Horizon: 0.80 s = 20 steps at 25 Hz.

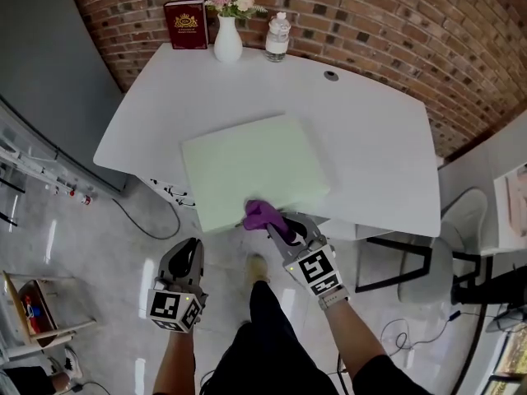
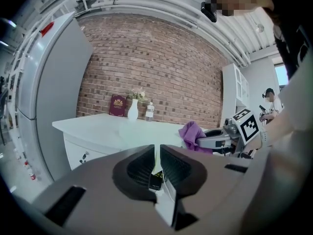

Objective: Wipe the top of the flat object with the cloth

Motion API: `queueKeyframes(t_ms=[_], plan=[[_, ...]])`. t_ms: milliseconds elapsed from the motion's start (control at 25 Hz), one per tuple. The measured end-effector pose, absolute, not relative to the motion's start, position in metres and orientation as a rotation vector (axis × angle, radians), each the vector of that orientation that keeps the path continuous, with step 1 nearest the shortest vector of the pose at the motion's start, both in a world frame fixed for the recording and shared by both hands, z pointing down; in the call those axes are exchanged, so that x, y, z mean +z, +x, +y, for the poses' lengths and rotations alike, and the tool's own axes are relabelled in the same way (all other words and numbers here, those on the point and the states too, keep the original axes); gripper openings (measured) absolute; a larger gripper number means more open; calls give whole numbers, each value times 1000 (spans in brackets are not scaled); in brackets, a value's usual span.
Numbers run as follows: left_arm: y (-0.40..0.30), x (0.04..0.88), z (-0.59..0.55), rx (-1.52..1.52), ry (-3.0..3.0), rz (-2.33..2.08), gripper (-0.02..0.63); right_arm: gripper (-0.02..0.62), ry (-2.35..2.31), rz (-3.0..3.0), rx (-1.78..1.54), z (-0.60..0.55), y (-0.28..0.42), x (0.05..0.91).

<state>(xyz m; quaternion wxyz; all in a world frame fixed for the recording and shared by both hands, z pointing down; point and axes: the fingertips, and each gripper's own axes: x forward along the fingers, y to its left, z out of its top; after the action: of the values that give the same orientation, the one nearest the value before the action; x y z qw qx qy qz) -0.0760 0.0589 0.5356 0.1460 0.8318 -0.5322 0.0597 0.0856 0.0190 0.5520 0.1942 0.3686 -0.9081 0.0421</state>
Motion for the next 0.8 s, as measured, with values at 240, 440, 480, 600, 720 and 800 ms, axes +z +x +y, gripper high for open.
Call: queueKeyframes(t_ms=[240, 440, 480, 600, 720, 800], plan=[[-70, 534, 44, 196, 2394, -1509, 35, 69, 1214, -2423, 140, -1, 159, 555], [-72, 531, 32, 190, 2377, -1490, 43, 69, 1313, -2332, 163, -16, 204, 553], [-72, 530, 28, 183, 2366, -1480, 85, 69, 1329, -2318, 165, -20, 211, 552], [-73, 532, 16, 173, 2327, -1442, 219, 69, 1388, -2268, 179, -30, 234, 549], [-73, 534, 2, 137, 2278, -1396, 258, 69, 1450, -2205, 178, -39, 257, 546], [-76, 535, -10, 93, 2217, -1371, 276, 69, 1490, -2165, 168, -47, 270, 541]])
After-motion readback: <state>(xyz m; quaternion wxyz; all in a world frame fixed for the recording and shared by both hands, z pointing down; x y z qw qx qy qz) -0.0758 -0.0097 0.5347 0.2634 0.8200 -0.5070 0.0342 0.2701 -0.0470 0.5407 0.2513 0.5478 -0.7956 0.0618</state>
